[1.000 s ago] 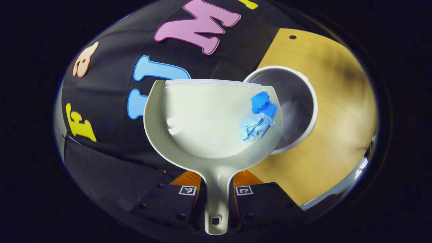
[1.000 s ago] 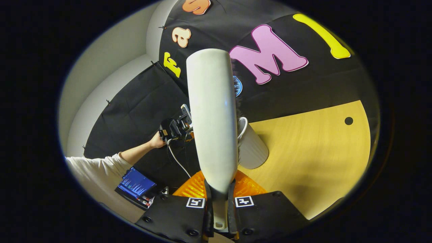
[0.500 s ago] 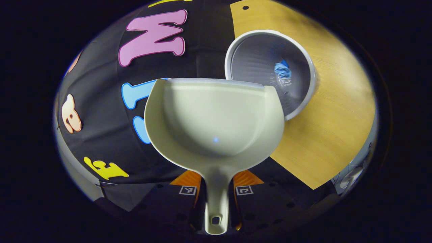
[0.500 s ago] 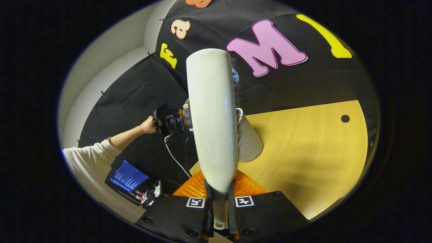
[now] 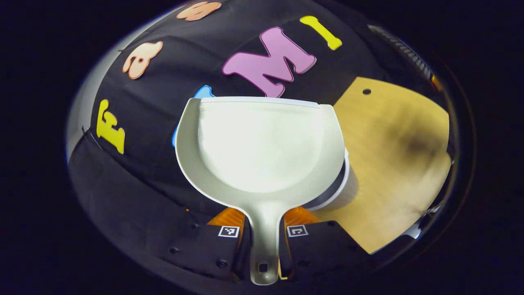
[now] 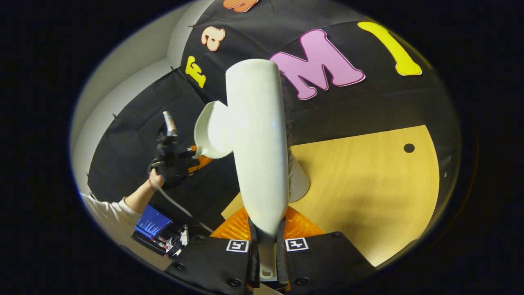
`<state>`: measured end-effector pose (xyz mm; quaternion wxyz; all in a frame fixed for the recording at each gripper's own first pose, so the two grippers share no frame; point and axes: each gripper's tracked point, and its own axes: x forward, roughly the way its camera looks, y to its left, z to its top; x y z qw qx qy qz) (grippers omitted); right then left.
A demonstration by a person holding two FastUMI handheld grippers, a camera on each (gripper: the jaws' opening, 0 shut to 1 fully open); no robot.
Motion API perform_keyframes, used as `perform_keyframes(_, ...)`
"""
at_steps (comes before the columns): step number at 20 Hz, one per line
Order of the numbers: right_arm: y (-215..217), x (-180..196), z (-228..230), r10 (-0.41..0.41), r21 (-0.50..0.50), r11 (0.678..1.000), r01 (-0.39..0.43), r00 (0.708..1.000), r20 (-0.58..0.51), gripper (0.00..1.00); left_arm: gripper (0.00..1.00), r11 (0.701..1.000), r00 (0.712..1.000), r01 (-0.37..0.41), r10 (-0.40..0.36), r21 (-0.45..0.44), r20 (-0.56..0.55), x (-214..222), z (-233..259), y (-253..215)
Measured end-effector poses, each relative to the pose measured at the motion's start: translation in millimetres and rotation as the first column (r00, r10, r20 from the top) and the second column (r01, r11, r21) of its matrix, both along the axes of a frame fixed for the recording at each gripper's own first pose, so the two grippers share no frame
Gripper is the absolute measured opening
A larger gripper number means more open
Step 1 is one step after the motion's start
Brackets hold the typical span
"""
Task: Pick up the small broom and dustpan from the desktop, sweep the trash into the dustpan with the broom, and then empty the trash into the garbage bin.
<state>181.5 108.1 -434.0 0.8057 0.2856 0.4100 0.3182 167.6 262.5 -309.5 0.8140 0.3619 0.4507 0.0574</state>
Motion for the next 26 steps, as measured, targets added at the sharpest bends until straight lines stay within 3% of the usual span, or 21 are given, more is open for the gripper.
perform_keyframes(2, -6, 18, 2, -0.057, -0.041, 0.997, 0.057, 0.998, -0.003, 0.18, 0.25, 0.98, 0.998, -0.02, 0.032, -0.196, 0.059, 3, -9, -47)
perform_keyframes(4, -9, 28, 0, -0.104, -0.056, 0.993, 0.102, 0.994, -0.043, 0.18, 0.25, 0.931, 0.995, -0.016, 0.051, -0.364, 0.087, 1, -26, -91)
perform_keyframes(7, -21, 35, -22, -0.178, -0.137, 0.977, 0.163, 0.978, -0.105, 0.17, 0.25, 0.872, 0.998, -0.02, 0.044, -0.488, 0.038, -16, -63, -159)
perform_keyframes(10, -39, 25, -67, -0.247, -0.271, 0.944, 0.188, 0.947, -0.204, 0.18, 0.25, 0.777, 0.991, -0.132, 0.098, -0.615, -0.089, -40, -113, -194)
perform_keyframes(11, -43, 17, -87, -0.265, -0.315, 0.931, 0.182, 0.933, -0.243, 0.17, 0.25, 0.756, 0.982, -0.19, 0.13, -0.627, -0.14, -45, -125, -194)
perform_keyframes(14, -39, -17, -155, -0.276, -0.437, 0.894, 0.101, 0.892, -0.358, 0.17, 0.25, 0.745, 0.942, -0.327, 0.21, -0.582, -0.261, -52, -186, -183)
perform_keyframes(17, -14, -47, -206, -0.272, -0.464, 0.886, 0.023, 0.835, -0.479, 0.18, 0.26, 0.706, 0.854, -0.489, 0.266, -0.513, -0.448, -80, -256, -184)
perform_keyframes(19, -6, -48, -231, -0.266, -0.473, 0.88, -0.041, 0.782, -0.563, 0.18, 0.26, 0.683, 0.79, -0.555, 0.254, -0.474, -0.558, -87, -265, -179)
perform_keyframes(21, -6, -42, -239, -0.246, -0.499, 0.858, -0.125, 0.753, -0.611, 0.18, 0.26, 0.662, 0.74, -0.606, 0.266, -0.441, -0.618, -79, -268, -172)
perform_keyframes(24, -5, -38, -254, -0.258, -0.541, 0.819, -0.191, 0.719, -0.645, 0.18, 0.25, 0.656, 0.688, -0.656, 0.32, -0.372, -0.651, -62, -253, -170)
perform_keyframes(26, 3, -28, -260, -0.261, -0.54, 0.812, -0.221, 0.691, -0.675, 0.18, 0.26, 0.649, 0.665, -0.68, 0.35, -0.342, -0.66, -51, -246, -169)
